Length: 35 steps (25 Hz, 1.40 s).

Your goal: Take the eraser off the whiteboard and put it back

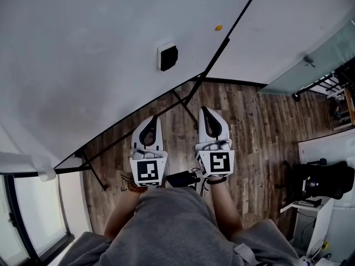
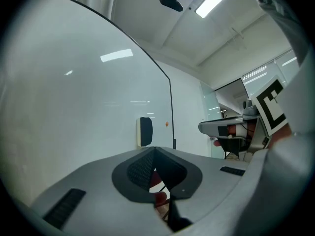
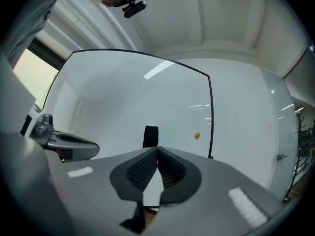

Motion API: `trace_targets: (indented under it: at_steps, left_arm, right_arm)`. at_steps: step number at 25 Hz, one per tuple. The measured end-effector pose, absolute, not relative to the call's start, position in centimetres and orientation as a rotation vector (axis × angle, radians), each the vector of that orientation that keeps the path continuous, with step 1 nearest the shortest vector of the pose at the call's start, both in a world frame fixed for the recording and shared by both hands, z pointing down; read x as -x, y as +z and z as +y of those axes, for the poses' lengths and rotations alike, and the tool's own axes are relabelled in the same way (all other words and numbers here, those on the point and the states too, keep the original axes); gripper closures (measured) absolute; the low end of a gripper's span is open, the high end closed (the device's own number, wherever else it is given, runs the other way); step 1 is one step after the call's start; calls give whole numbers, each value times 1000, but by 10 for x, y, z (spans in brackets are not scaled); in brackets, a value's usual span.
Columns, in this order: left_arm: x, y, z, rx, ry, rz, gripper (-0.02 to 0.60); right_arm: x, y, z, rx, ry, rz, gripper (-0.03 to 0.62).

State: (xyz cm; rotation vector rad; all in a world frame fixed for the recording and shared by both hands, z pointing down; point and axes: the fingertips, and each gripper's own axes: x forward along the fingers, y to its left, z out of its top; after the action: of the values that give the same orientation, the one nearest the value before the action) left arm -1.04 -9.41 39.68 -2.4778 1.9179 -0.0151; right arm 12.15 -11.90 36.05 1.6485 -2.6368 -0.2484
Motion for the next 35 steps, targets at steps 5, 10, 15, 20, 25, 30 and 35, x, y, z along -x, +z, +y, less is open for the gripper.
trace_targets:
  at_steps: [5,10,15,20,25,30,35]
  left_arm:
    - [26,398,-120,2518,-9,1872,577]
    - [38,399,-138,2585,-9,1809,577]
    - [46,406,-148,2632,-4,1743,577]
    - [49,414,-149,2672,-18,1704,577]
    - [52,422,-158,2663,-6,1716,577]
    - [58,420,-156,2663,10,1725,577]
    - [65,421,-163,2620,14,1742,577]
  right_arm:
    - [-104,359,-140,-1676,-264,-2604,582]
    - [-90,357,-152,-1716,-271,-2553,582]
    - [-84,362,-155,-1771,-270,-2496,580]
    - [-78,367,-156,-1783,-261,-2467,576]
    - [-74,375,-174,-1785,-248,-2496,576]
    - [-62,371,-188,-1759,-279,-2525,574]
    - [-52,367,-200,-1735,-286,-2561,569]
